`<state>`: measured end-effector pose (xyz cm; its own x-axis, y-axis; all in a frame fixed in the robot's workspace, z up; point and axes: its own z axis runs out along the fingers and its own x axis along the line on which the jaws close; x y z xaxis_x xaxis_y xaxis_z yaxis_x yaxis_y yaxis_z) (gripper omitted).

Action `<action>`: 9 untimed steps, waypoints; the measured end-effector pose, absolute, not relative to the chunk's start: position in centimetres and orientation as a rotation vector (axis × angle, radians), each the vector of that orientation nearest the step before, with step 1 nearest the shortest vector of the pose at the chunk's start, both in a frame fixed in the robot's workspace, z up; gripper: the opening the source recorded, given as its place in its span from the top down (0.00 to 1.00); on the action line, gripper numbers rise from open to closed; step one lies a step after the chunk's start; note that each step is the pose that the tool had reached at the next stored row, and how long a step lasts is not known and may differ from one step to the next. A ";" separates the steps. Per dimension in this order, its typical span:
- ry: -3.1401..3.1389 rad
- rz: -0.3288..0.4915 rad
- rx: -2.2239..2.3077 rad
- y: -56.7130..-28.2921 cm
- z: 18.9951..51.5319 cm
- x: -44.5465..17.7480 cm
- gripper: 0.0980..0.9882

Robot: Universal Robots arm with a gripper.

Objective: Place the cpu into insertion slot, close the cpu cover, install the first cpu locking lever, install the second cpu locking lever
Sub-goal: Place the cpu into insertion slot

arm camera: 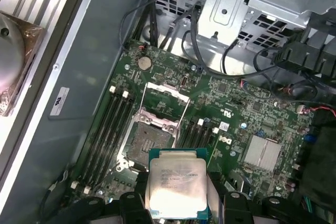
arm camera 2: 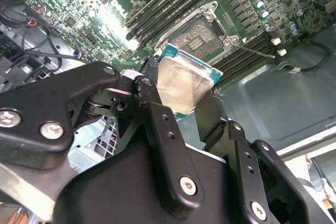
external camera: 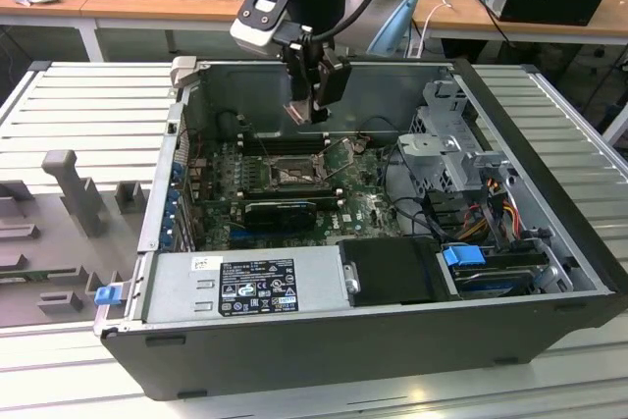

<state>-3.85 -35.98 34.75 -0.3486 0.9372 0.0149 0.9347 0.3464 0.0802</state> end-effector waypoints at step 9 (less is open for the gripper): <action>2.546 0.115 1.779 -36.0 34.3 -3.9 0.52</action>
